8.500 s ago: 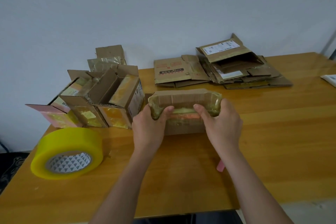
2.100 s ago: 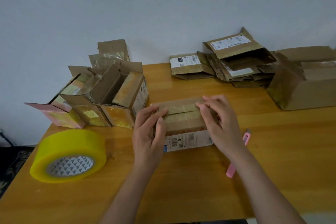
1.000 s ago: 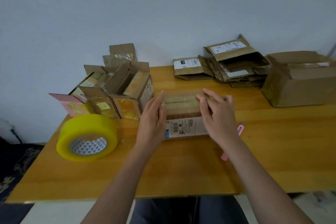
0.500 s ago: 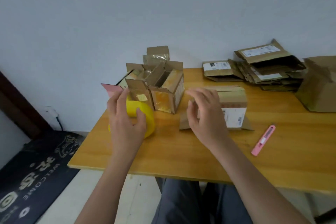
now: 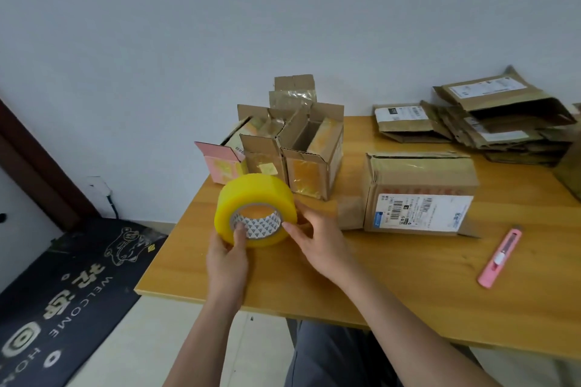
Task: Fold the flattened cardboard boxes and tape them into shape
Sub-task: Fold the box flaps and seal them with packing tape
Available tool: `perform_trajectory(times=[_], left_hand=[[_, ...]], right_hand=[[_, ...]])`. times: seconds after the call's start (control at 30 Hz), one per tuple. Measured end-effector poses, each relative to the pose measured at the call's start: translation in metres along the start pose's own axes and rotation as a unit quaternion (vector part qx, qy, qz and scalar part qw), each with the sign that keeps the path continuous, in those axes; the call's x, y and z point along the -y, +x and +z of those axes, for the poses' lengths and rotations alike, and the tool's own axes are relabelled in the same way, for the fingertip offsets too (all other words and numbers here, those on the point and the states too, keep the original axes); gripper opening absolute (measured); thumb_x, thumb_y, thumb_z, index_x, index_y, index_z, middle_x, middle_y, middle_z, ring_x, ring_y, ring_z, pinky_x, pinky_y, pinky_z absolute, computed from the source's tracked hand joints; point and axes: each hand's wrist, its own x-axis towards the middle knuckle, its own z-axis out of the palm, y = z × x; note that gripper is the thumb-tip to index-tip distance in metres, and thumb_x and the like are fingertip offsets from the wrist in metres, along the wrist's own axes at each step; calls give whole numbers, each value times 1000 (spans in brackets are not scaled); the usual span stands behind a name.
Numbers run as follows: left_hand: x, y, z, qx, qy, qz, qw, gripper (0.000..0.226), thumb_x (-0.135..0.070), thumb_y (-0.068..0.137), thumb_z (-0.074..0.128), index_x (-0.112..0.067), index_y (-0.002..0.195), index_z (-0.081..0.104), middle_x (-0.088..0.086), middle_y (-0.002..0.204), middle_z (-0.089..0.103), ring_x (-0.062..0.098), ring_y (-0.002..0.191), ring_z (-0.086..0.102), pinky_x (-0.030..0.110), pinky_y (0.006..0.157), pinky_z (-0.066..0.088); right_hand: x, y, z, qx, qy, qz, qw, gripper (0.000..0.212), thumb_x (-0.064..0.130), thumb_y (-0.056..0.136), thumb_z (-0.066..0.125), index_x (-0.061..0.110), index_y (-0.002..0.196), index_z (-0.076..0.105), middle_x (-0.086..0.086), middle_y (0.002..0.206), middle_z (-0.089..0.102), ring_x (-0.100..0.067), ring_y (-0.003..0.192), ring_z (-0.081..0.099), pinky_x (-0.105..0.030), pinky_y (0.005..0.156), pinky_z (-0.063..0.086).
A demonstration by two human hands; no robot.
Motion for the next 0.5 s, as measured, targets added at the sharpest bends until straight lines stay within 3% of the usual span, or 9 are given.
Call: perform_trajectory(times=[0.1, 0.2, 0.3, 0.4, 0.5], left_hand=[[-3, -3, 8, 12, -63, 19, 998, 27, -35, 99, 51, -32, 126, 52, -1, 120, 63, 20, 112, 61, 37, 84, 56], [-24, -9, 13, 46, -152, 69, 985, 39, -34, 98, 48, -28, 136, 45, 2, 130, 59, 24, 115, 63, 38, 77, 61], [-61, -10, 16, 65, -210, 124, 968, 48, -40, 98, 46, -30, 144, 34, 2, 138, 54, 25, 114, 65, 42, 80, 60], [-95, -13, 18, 102, -259, 116, 954, 32, -35, 103, 42, -29, 135, 37, 4, 135, 56, 29, 109, 67, 43, 80, 59], [-108, -17, 24, 126, -287, 80, 946, 31, -33, 104, 40, -25, 134, 39, 6, 131, 59, 32, 105, 69, 43, 76, 60]], right_hand=[[-1, -2, 1, -38, 30, -5, 999, 50, 41, 95, 57, 25, 141, 48, 15, 124, 60, 6, 109, 57, -12, 89, 50], [25, 2, -12, -96, 49, -52, 993, 45, 36, 95, 58, 27, 138, 48, 22, 117, 58, 18, 104, 54, -4, 83, 45], [62, 17, -33, -119, 59, -115, 984, 42, 34, 95, 59, 31, 136, 49, 27, 117, 58, 17, 105, 55, -8, 86, 47], [84, 24, -52, -112, 89, -104, 984, 49, 38, 96, 57, 22, 142, 49, 16, 121, 64, 9, 108, 59, -15, 90, 50], [81, 17, -70, -91, 127, -66, 986, 49, 45, 96, 53, 28, 141, 49, 15, 123, 64, 7, 107, 59, -18, 91, 51]])
